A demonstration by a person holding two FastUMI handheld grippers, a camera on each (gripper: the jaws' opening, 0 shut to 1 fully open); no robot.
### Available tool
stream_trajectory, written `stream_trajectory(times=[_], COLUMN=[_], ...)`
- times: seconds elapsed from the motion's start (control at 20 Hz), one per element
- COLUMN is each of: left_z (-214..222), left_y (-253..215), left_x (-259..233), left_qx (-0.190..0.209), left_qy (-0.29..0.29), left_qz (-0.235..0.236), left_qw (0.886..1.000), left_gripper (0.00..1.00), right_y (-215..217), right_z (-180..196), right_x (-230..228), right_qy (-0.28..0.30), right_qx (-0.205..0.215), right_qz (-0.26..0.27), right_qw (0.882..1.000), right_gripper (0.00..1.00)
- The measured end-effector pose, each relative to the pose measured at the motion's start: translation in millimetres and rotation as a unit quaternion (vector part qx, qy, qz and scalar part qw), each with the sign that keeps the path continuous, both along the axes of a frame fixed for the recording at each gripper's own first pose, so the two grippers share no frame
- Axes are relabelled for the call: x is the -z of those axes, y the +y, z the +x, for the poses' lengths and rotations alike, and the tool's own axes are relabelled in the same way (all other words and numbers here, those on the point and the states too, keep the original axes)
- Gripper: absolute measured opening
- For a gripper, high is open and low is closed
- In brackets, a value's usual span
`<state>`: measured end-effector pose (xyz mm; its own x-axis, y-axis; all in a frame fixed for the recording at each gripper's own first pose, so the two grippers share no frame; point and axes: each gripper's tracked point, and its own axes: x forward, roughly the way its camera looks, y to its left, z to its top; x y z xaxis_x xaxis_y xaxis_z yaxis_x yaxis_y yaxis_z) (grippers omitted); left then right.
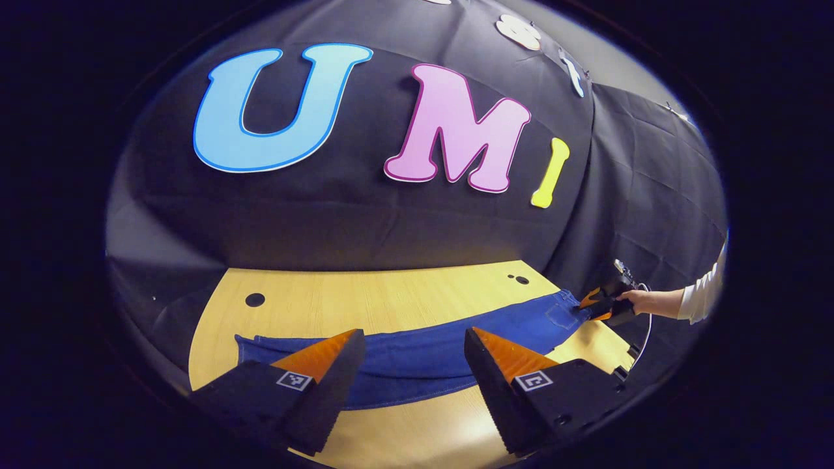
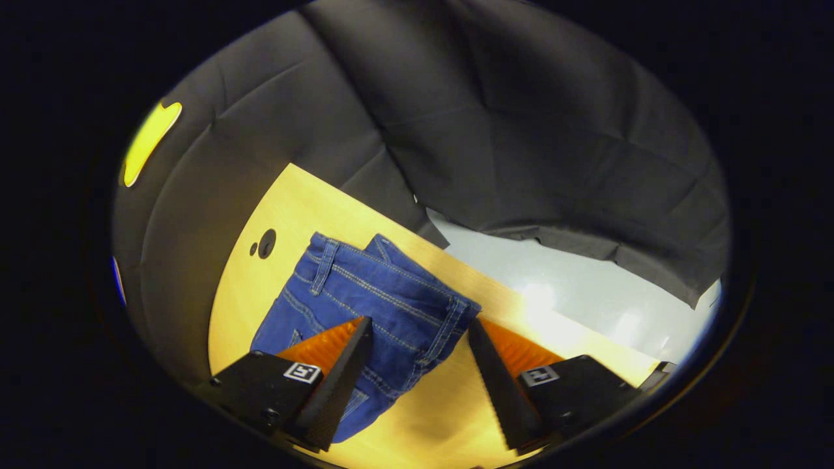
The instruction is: Grasp the waist and the cuffs of the jeans and fold them to make the two legs overlap; first hold the waist and fold one-third of the jeans toward the cuffs, then hold the cuffs and fold the remaining one-third in the same direction to finish folding.
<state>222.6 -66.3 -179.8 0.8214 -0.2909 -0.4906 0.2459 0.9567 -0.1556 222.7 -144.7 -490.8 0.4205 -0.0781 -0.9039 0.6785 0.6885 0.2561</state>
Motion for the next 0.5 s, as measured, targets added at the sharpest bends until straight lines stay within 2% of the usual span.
stream_trajectory(times=[0.1,0.2,0.25,0.3,0.35,0.5], left_z=[2,3,5,7,9,12], left_y=[-4,-6,-6,-7,-6,4], left_x=[7,16,19,19,20,20], left_qx=[0.0,0.0,0.001,0.003,0.004,0.007], left_qy=[0.009,0.017,0.021,0.022,0.021,0.021], left_qz=[0.004,0.011,0.009,0.005,0.002,-0.008], left_qw=[1.0,1.0,1.0,1.0,1.0,1.0], left_gripper=[0.97,0.97,0.93,0.97,0.97,0.97], right_y=[-4,-2,-4,-4,-2,9], right_z=[10,4,4,14,22,34], right_x=[-3,-4,-13,-18,-26,-88], right_qy=[-0.025,-0.036,-0.049,-0.067,-0.087,-0.145], right_qx=[0.018,0.022,0.029,0.034,0.02,-0.038], right_qz=[0.009,0.036,0.043,0.043,0.037,-0.004], right_qw=[0.999,0.998,0.997,0.996,0.995,0.989], right_gripper=[0.62,0.33,0.29,0.21,0.14,0.13])
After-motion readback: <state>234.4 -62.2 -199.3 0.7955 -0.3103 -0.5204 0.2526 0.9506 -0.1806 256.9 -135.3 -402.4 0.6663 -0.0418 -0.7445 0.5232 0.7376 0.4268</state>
